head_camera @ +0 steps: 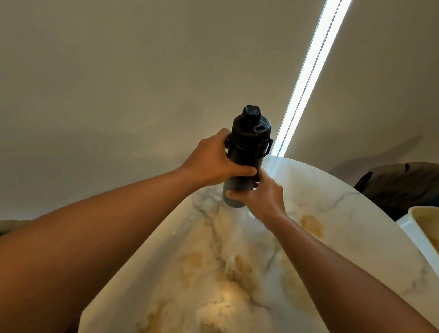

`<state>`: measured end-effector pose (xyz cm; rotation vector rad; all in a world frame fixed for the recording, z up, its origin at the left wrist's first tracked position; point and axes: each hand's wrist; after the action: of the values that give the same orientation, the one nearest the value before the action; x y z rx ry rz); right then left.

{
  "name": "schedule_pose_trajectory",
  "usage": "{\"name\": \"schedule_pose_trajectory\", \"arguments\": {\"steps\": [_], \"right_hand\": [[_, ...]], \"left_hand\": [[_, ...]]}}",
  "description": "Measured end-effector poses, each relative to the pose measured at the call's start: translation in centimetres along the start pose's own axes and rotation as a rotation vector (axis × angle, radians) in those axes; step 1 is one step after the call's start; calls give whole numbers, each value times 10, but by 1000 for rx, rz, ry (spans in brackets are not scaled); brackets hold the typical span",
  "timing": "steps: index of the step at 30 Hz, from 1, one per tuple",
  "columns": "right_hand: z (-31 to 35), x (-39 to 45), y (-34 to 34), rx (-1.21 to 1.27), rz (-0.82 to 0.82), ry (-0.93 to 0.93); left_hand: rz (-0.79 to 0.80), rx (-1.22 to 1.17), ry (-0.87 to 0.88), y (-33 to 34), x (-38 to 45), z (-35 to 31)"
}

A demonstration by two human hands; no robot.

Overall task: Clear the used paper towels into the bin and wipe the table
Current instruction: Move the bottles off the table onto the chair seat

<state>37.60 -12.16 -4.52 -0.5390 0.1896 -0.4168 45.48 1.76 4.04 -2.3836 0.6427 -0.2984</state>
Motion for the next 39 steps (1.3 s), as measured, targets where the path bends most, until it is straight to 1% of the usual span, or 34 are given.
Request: {"name": "schedule_pose_trajectory", "arguments": {"steps": [12, 22, 31, 39], "right_hand": [[82, -60, 32, 44, 78, -50], [144, -130, 92, 13, 92, -110], [176, -193, 180, -14, 153, -147], [183, -237, 263, -15, 181, -187]], "left_hand": [[-58, 30, 3, -93, -72, -1], [-89, 61, 4, -168, -158, 23], [-104, 82, -49, -227, -236, 85], [-140, 63, -85, -253, -296, 155]]}}
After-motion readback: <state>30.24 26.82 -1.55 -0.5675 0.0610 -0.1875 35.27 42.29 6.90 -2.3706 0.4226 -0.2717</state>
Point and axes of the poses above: each hand's wrist, its own x-axis towards the middle knuckle, its own y-axis out of the palm, z = x × y, and after that the axes turned 1 degree about -y, right-handed
